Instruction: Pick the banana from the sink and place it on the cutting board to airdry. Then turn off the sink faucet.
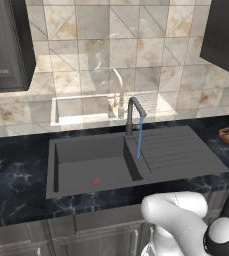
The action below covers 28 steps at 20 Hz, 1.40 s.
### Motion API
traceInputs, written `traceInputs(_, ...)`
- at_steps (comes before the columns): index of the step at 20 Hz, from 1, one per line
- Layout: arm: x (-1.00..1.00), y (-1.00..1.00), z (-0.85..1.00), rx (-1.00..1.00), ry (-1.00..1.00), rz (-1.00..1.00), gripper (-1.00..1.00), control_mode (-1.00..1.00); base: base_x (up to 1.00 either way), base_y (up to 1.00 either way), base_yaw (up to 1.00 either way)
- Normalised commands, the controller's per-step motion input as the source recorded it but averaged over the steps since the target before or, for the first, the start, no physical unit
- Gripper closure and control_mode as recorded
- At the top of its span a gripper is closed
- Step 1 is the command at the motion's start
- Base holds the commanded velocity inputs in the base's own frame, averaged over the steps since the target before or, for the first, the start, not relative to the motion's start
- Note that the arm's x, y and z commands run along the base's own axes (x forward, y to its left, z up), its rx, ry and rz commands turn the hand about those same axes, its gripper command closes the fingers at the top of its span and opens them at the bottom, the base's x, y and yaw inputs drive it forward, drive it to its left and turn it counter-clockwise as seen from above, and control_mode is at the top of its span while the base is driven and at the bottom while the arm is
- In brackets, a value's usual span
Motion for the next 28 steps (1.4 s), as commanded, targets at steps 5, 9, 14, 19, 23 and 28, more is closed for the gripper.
traceInputs(5,0.27,-0.21,-0.03,0.00,0.00,-0.01,1.00,-1.00,0.00,0.00,0.00)
traceInputs(9,0.16,-0.19,-0.14,0.00,0.00,0.00,1.00,-1.00,0.00,0.00,0.00)
traceInputs(14,0.11,-0.19,-0.23,0.00,-0.04,0.00,1.00,-1.00,0.00,0.00,0.00)
traceInputs(19,0.16,-0.20,-0.23,0.00,-0.03,0.00,1.00,-1.00,0.00,0.00,0.00)
traceInputs(23,0.28,-0.22,-0.04,0.00,0.00,0.00,1.00,-1.00,0.00,0.00,0.00)
traceInputs(28,0.28,-0.31,0.00,0.00,0.01,0.00,1.00,-1.00,0.00,0.00,0.00)
